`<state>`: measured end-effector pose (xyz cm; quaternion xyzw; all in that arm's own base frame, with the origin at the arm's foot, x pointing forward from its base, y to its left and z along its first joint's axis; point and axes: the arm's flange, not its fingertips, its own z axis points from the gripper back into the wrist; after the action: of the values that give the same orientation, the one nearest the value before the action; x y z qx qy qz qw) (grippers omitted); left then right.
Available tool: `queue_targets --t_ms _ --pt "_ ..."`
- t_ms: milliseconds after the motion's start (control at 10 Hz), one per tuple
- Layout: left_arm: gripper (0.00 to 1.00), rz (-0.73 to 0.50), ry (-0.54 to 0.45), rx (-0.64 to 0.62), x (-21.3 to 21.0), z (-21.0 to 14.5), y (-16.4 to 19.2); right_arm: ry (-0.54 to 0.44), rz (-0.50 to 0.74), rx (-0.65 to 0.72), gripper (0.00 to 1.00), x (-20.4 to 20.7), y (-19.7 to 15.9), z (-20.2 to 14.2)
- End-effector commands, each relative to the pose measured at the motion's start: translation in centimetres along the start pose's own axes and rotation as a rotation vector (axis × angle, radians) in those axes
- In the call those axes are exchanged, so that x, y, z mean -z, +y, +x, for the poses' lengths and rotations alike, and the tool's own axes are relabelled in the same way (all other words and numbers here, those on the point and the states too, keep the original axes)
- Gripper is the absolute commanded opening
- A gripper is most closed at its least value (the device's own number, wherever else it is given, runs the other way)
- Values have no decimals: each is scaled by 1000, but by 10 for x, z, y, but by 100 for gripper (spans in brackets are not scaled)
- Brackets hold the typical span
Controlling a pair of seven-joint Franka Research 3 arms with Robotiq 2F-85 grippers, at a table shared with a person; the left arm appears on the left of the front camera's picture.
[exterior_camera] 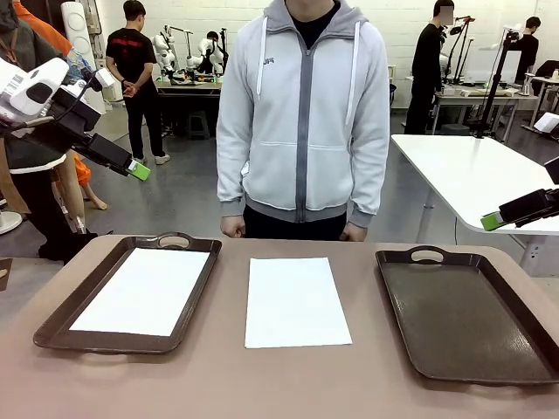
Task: Sort the A4 documents.
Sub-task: Receive the A4 Paper.
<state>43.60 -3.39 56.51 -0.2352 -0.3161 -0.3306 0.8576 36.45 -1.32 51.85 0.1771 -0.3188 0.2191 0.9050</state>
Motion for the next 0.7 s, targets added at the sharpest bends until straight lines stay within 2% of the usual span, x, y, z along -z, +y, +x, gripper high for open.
queue_targets --t_ms 0,600 --pt "100 4 -19 3 3 -2 0 -7 24 4 100 2 -2 -1" --pt "100 0 -1 -1 0 0 0 -7 24 4 100 2 -2 -1"
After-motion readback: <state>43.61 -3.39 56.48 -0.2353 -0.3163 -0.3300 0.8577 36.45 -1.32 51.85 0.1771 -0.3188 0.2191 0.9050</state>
